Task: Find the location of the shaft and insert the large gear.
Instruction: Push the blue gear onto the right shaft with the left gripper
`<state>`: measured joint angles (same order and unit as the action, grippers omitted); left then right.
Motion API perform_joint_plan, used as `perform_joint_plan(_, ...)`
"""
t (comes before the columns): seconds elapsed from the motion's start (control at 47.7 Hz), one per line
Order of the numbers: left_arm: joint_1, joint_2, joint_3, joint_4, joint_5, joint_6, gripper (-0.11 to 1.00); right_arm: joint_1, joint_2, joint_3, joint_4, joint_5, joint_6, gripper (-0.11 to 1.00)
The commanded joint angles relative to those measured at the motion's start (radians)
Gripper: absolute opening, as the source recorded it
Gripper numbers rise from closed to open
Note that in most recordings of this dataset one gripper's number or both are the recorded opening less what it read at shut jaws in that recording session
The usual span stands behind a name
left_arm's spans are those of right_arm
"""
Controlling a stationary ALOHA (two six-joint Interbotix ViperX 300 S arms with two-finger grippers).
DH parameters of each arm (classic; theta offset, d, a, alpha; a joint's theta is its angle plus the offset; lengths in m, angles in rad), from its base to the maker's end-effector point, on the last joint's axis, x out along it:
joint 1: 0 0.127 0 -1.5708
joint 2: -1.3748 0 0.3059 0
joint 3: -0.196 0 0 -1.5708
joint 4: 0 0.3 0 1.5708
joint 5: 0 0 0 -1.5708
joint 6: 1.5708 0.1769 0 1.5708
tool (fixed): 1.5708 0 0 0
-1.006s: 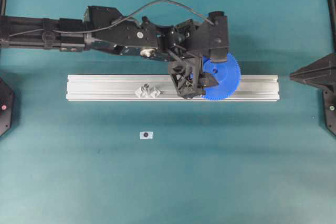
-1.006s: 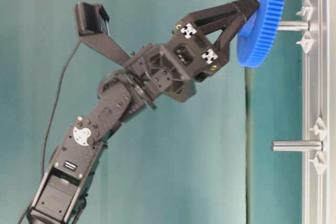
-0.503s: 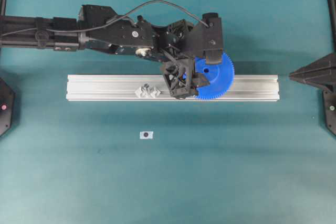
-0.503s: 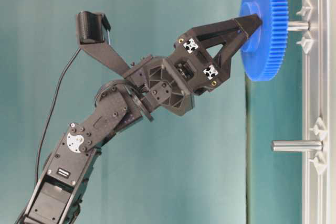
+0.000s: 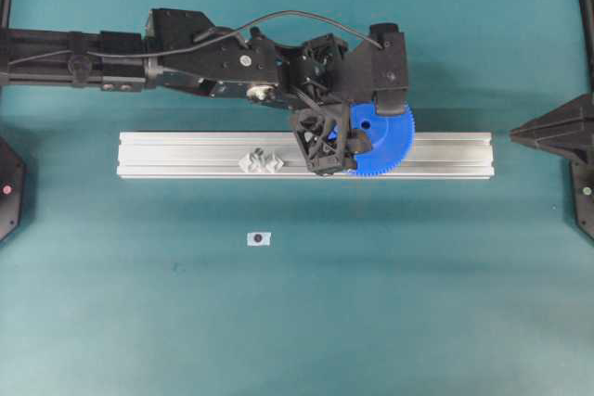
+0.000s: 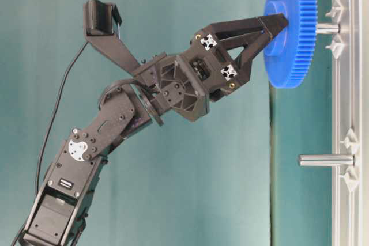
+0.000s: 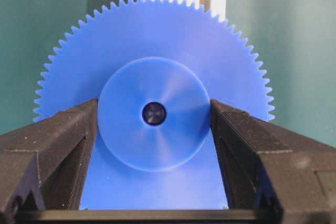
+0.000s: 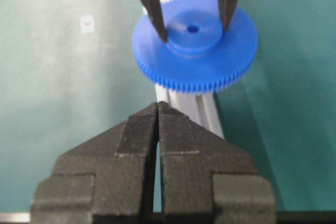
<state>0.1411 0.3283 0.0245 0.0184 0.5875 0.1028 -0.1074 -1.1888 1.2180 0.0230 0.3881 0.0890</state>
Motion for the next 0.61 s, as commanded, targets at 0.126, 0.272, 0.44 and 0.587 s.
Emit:
perform_joint_plan(0.126, -0.003, -0.018, -0.025, 0.003, -0.003, 0.002, 0.72, -0.003, 0.008, -0.011, -0.005, -0.017, 0.017, 0.02)
perform_joint_plan(0.272, -0.003, -0.012, -0.029, 0.003, -0.002, 0.000, 0.72, -0.003, 0.008, -0.011, -0.005, -0.017, 0.017, 0.02)
perform_joint_plan(0.44, -0.003, -0.005, -0.043, 0.003, -0.003, 0.000, 0.77, -0.003, 0.008, -0.012, -0.005, -0.017, 0.017, 0.02)
perform_joint_plan(0.587, -0.003, -0.003, -0.066, 0.003, -0.002, 0.000, 0.91, -0.003, 0.008, -0.014, -0.006, -0.017, 0.017, 0.02)
